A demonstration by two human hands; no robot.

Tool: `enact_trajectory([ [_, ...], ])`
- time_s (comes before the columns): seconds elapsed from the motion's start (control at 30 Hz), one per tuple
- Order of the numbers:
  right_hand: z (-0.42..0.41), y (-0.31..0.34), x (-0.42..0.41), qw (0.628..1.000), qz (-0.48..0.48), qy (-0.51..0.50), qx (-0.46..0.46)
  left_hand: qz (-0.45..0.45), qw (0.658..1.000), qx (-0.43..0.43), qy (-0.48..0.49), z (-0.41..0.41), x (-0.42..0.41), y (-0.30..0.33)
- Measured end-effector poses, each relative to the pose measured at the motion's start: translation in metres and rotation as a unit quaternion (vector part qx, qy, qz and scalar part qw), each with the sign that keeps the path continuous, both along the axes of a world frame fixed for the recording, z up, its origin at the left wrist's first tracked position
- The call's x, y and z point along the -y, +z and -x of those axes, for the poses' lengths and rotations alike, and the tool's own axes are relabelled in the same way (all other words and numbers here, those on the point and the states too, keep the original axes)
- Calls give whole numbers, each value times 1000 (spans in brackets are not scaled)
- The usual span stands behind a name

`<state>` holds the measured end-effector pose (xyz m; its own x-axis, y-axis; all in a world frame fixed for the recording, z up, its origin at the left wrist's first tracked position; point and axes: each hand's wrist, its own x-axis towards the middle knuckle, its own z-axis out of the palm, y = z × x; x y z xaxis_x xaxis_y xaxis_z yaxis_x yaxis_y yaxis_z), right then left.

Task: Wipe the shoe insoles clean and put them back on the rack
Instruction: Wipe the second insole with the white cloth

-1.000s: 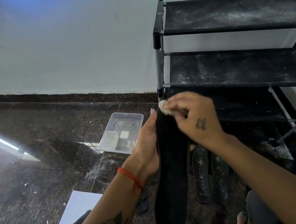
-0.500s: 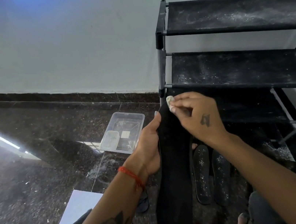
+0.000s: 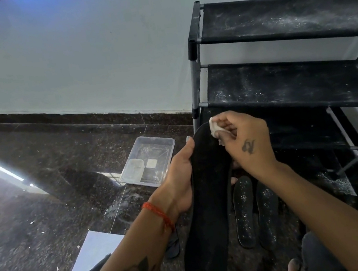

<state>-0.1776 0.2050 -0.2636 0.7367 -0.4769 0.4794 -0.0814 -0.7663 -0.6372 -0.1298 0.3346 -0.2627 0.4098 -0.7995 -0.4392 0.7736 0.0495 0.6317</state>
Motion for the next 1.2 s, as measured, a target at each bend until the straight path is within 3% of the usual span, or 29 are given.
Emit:
enact_trajectory([
  [0.1,-2,3,-14,996,-40,74,4,-11,1000,8,6,0,-1,1],
  [0.2,1,11,-14,982,-70,164,-66,-14,1000,7,22,-4,-4,0],
  [0.3,4,11,1,981,-87,116,-129,-22,999,6,25,-6,-3,0],
  [0.4,3,5,5,995,-70,21,-69,-25,1000,6,14,-3,-2,0],
  [0.5,1,6,-10,992,-105,63,-32,-22,1000,6,13,-1,-2,1],
  [0.63,5,18,-18,965,-162,180,-104,-9,1000,-11,25,-4,-4,2],
  [0.73,4,12,-1,976,-133,113,-132,-23,999,-5,28,-5,-3,0],
  [0.83,1,4,5,993,-88,16,-75,-33,999,-7,21,-4,-1,-2],
  [0.97,0,6,-14,990,-100,95,-38,-15,1000,-8,16,-1,-2,1],
  [1.07,5,18,-16,963,-159,184,-114,-6,999,-15,36,-5,-3,0],
  [1.13,7,21,-7,957,-166,171,-166,-17,999,-7,41,-7,-4,-1],
  [1.2,6,15,3,972,-144,101,-158,-32,999,0,35,-7,-3,-3],
])
